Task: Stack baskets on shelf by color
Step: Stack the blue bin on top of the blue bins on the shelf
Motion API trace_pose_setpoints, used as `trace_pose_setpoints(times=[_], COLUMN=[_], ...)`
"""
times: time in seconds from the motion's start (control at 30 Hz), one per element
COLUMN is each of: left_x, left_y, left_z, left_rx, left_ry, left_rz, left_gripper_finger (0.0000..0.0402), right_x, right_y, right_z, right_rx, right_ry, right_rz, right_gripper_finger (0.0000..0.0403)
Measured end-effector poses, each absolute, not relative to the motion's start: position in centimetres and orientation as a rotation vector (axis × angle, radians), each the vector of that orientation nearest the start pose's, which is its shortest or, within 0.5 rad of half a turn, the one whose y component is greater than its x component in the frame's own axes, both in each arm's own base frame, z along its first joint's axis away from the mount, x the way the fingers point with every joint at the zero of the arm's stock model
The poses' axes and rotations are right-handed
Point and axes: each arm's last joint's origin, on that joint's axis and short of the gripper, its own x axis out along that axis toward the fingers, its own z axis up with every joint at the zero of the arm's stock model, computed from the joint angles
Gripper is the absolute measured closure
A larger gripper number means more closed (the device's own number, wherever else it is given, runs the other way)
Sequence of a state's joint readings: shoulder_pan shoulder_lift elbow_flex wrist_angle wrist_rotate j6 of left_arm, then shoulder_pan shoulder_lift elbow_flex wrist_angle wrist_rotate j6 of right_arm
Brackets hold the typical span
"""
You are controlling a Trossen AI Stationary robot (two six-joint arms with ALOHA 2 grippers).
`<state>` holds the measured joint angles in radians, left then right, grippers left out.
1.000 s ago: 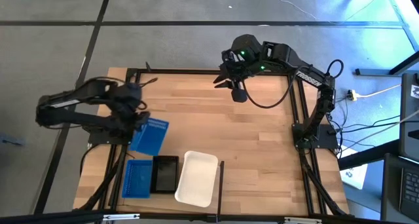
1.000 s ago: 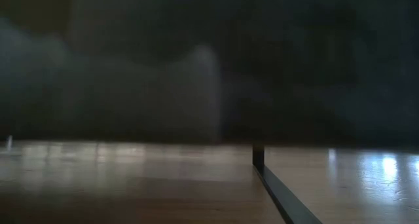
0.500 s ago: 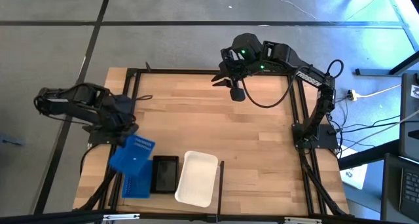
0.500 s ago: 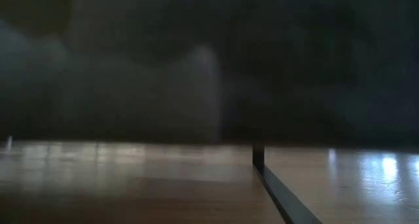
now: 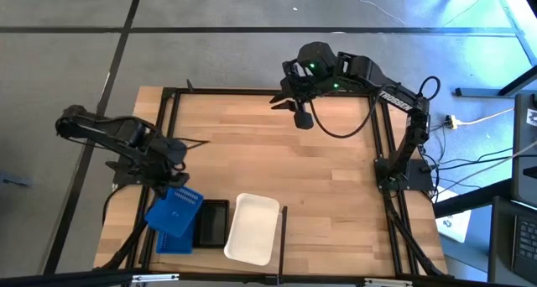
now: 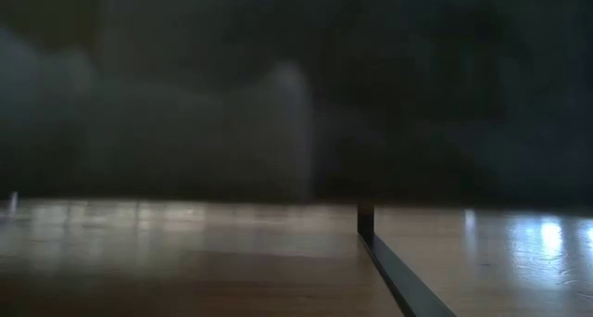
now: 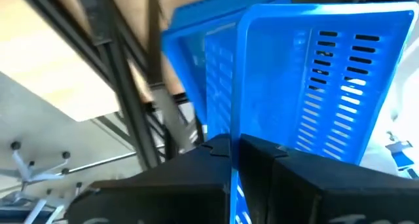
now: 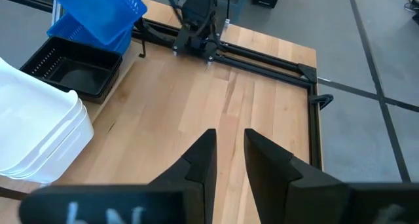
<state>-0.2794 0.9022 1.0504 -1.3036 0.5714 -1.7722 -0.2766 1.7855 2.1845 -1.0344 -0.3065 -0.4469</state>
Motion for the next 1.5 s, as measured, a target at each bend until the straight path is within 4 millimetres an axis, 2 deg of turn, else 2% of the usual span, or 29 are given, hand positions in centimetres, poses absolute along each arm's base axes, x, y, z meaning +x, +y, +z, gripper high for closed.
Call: trace_pose_setpoints(times=[0.23,0.7,1.0,1.17,1.37,1.5], left_x=[13.6,14.1,14.9,15.2,15.0,14.7], left_y=[-6.3,-7.7,-7.9,-8.0,-7.8,-7.3], left_z=[31.3,30.4,29.8,29.5,30.2,32.6], left_rx=[-1.559,-1.566,-1.519,-1.503,-1.523,-1.522], left_ry=[1.617,1.695,1.661,1.667,1.587,1.405], left_rz=[0.52,0.699,0.735,0.752,0.69,0.633], left_gripper_finger=[0.0401,0.0401,0.0368,0.0365,0.0362,0.0364], right_x=[34.4,34.4,34.4,34.4,34.5,34.5], right_y=[-8.9,-8.9,-8.9,-8.9,-8.9,-8.9], right_z=[45.5,45.5,45.5,45.5,45.6,45.6], right_rx=[-0.252,-0.257,-0.259,-0.261,-0.262,-0.26], right_ry=[0.588,0.588,0.588,0.585,0.582,0.582], right_rz=[0.164,0.166,0.166,0.166,0.165,0.164], right_gripper_finger=[0.0326,0.0326,0.0326,0.0326,0.0326,0.0326])
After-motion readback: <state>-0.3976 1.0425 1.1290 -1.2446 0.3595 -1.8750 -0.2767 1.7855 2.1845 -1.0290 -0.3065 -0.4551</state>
